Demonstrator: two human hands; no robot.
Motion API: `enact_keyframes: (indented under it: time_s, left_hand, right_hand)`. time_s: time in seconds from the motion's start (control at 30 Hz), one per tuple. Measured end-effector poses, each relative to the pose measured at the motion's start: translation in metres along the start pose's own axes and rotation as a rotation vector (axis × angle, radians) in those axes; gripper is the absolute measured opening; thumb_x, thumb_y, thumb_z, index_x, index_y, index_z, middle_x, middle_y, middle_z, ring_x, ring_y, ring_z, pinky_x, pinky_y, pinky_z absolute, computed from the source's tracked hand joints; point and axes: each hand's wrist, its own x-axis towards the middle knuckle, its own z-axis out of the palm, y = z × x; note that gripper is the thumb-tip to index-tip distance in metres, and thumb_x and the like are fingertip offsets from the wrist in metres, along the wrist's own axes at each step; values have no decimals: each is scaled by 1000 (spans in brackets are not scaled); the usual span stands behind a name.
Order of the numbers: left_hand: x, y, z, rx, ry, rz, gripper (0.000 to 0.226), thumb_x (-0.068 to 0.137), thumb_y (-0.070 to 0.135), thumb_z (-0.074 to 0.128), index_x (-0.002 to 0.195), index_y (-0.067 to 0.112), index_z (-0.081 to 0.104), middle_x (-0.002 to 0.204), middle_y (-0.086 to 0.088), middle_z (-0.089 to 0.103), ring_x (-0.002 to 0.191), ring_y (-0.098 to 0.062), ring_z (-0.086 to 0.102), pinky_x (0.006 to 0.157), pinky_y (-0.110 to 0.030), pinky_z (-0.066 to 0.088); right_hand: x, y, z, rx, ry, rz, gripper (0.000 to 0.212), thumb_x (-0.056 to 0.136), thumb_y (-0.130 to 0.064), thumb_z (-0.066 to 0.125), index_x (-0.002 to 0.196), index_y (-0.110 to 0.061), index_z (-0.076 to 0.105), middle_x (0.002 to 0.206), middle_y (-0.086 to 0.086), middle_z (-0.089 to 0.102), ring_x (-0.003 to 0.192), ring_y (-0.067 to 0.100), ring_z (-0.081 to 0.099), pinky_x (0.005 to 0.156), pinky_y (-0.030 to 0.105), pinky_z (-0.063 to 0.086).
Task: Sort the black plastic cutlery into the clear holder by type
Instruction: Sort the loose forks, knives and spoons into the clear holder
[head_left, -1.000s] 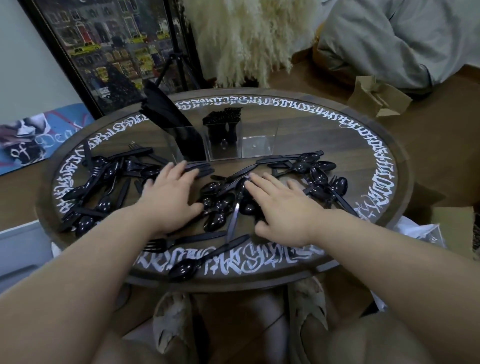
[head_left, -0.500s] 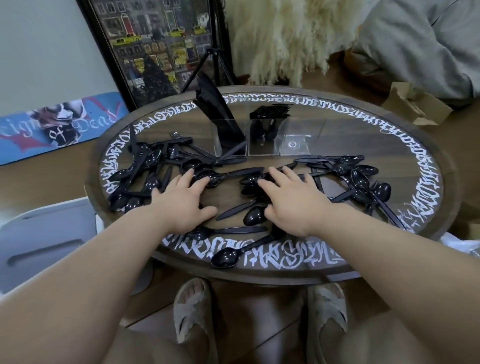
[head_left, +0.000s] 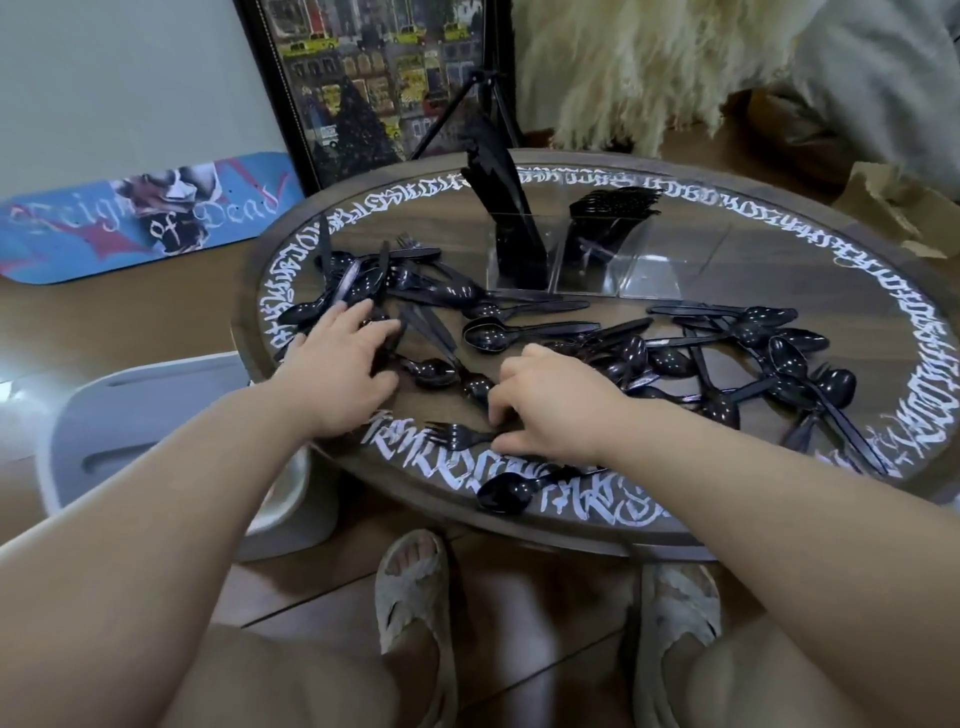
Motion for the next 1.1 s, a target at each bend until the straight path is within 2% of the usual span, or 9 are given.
enact_keyframes:
  time_s: [0.17,0.3,0.53,0.6,0.7,0.73,0.8,0.9,1.1]
  left_hand:
    - [-14,-15,3,86,-93,-35,63,94,40,47,151,31,20,161,3,9,148,-21,-2,117,-54,15]
    - [-18,-5,3,75,-132,14,66,95,42,45,152,33,13,161,5,4,148,-19,-3,116,-54,10]
    - [-20,18,9,59,-171,117,70,96,51,41,152,34,4,161,5,-4,148,-17,-2,118,-51,6]
    - [-19,16,8,-21,-129,133,67,96,50,42,152,32,10,161,3,0,148,-16,1,119,-48,10]
    - [-13,-1,3,-119,66,101,60,97,41,45,151,25,23,160,-3,12,148,-20,7,119,-44,15]
    - [-10,-9,2,-116,122,61,60,97,39,47,150,23,26,160,-4,15,148,-22,8,119,-44,16]
    - [-8,-27,1,-77,180,-44,61,94,40,50,149,22,29,159,-6,17,147,-24,8,118,-48,17]
    - [-8,-44,2,-86,182,-157,66,92,43,52,149,21,28,159,-7,16,147,-24,6,118,-47,16]
    - [-2,-45,5,-86,99,-224,65,95,50,43,151,27,19,161,-2,9,148,-19,4,118,-50,10]
  right_hand:
    - [3,4,2,53,-15,69,16,87,-40,62,92,-25,64,90,-8,48,99,18,45,83,37,46]
    - [1,8,0,108,4,139,11,86,-35,61,84,-27,54,84,-10,52,92,16,48,76,31,44]
    - [2,12,-11,234,154,245,6,86,-25,58,90,-23,53,86,-4,61,83,19,53,75,33,47]
    - [3,12,-13,265,181,275,7,86,-25,57,92,-21,53,80,-7,57,80,19,51,70,32,44]
    - [6,14,-17,242,247,318,8,88,-28,54,92,-24,49,75,-11,49,80,20,51,65,28,35]
    - [9,14,-18,213,277,332,10,89,-31,53,95,-24,51,81,-9,51,85,21,53,66,28,34]
    - [16,15,-21,157,291,345,30,92,-40,50,116,-24,56,108,-7,54,100,22,57,73,29,41]
    - [33,11,-23,55,200,297,50,94,-47,44,141,-28,42,148,-10,35,121,22,52,90,35,46]
    - [97,-6,-35,-15,46,263,56,99,-41,36,151,-24,22,161,-2,11,133,30,41,99,40,41]
